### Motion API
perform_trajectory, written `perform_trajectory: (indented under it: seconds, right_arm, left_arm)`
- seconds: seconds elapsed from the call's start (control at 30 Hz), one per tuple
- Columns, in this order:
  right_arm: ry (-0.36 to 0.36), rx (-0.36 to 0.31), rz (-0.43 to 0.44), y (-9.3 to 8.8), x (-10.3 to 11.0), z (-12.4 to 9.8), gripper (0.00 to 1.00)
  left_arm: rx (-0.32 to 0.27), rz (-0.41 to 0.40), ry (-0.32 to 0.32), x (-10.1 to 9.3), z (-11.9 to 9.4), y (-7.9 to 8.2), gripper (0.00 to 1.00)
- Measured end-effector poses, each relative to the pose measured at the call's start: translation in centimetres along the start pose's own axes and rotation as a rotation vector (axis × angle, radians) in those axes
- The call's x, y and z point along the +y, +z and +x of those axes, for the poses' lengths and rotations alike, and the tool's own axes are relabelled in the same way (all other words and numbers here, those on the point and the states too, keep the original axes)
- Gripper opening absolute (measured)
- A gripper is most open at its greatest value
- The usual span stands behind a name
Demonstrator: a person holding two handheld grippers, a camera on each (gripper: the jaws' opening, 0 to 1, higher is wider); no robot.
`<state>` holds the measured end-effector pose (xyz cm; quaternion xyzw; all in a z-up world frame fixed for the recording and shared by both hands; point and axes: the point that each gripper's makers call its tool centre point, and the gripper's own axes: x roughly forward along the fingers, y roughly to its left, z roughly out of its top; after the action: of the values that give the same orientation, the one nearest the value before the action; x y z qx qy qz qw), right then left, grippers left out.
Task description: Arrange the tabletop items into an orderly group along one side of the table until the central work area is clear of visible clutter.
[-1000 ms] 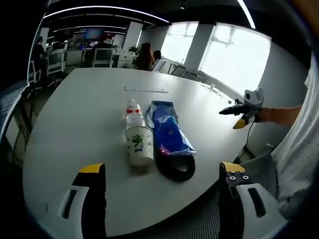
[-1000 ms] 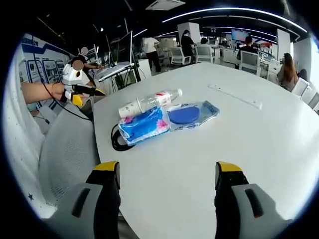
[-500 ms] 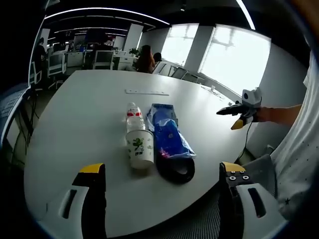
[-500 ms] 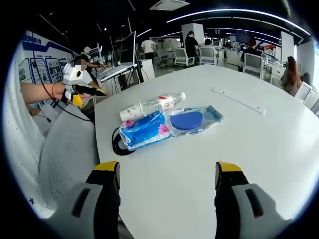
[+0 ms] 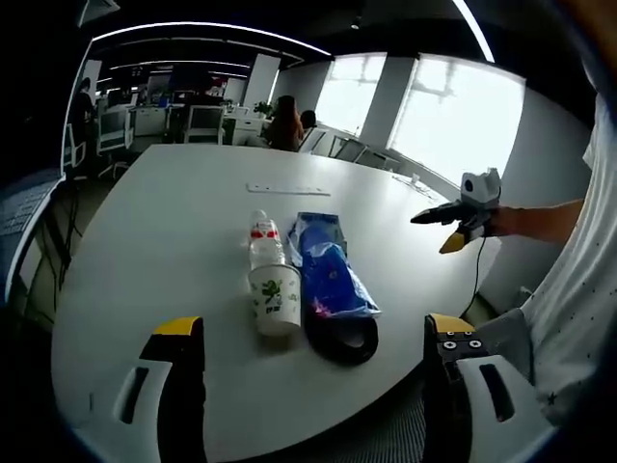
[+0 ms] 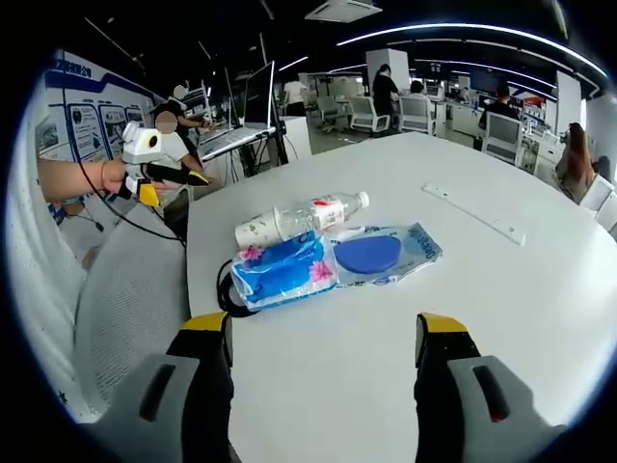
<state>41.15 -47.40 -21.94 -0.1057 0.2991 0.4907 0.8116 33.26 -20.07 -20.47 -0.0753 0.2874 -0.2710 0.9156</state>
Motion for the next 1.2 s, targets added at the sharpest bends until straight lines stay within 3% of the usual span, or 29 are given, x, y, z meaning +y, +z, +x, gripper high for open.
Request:
perform_trajectory:
  seconds: [0.8,1.2]
  right_arm:
    - [0.110,0.021,-0.073,3.0,-0.9,5.7,0.73]
    - [0.151,0.039,-0.083,3.7,-1.6,8.8,0.68]
  left_arm:
    - [-0.036,-0.036,0.056,0.6,-0.5,0.6,0.96]
    - [-0.041,-0.063,0.068,1.1,-0.1,0.8,0.95]
